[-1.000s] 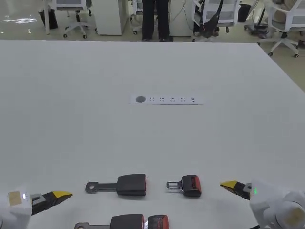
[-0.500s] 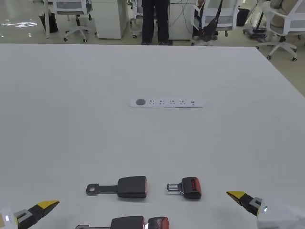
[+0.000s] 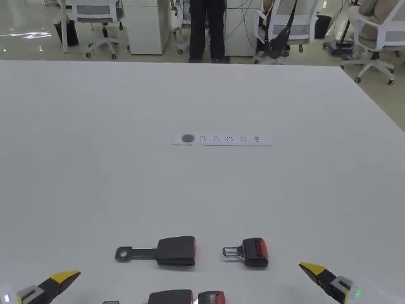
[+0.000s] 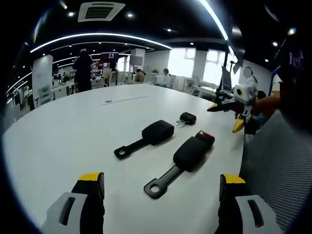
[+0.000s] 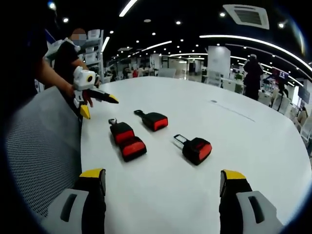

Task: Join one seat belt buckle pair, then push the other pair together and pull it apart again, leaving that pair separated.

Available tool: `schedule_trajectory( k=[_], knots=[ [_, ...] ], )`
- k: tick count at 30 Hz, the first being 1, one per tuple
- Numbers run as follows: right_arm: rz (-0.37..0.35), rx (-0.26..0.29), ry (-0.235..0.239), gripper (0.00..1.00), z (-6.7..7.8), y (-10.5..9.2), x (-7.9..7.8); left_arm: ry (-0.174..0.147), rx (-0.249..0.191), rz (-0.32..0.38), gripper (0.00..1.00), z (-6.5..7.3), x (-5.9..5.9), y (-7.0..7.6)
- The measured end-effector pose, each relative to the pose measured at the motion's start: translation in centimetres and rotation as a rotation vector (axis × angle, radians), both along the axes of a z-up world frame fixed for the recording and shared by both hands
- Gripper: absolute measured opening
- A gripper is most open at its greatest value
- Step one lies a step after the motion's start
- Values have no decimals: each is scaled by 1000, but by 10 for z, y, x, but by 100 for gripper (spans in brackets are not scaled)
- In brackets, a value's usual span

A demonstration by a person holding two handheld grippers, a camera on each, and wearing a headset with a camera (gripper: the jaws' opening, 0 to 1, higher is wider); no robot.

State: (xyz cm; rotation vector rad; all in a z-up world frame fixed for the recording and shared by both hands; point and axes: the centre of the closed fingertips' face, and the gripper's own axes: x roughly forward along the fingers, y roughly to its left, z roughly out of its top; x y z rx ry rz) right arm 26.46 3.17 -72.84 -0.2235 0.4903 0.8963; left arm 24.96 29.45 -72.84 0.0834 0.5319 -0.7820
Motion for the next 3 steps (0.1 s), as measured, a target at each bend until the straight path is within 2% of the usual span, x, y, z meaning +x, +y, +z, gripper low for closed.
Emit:
schedule_trajectory(
  k=[3],
  knots=[
    [-2, 2, -6, 99, 0, 0, 0, -4, 0, -2, 100, 2, -2, -2]
  ],
)
